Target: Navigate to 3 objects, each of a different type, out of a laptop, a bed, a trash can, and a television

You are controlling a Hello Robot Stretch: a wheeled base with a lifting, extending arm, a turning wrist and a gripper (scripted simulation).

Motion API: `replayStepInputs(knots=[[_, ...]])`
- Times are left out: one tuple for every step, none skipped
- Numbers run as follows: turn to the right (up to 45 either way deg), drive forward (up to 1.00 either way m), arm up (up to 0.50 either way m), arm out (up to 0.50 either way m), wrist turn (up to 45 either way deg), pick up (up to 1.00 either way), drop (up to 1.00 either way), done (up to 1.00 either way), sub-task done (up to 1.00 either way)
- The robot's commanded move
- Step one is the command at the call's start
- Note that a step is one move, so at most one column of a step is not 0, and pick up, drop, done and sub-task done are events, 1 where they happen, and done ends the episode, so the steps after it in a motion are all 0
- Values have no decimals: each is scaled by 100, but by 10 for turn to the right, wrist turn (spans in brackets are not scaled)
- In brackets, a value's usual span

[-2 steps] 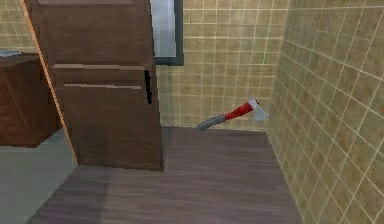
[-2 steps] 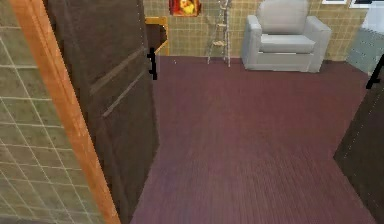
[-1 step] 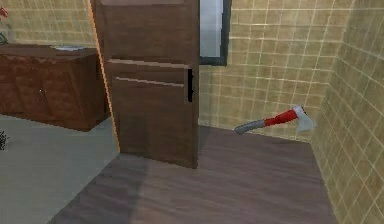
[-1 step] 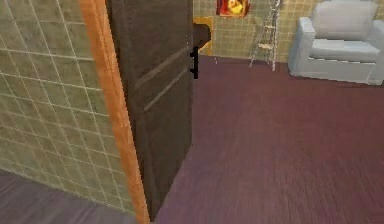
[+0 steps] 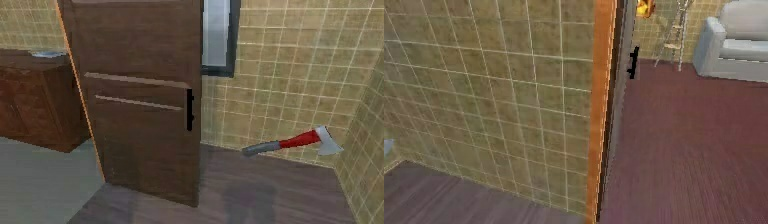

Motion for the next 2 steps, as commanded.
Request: replayStepInputs(knots=[[-450,0,0,0,0,0,0,0,0],[-330,0,0,0,0,0,0,0,0]])
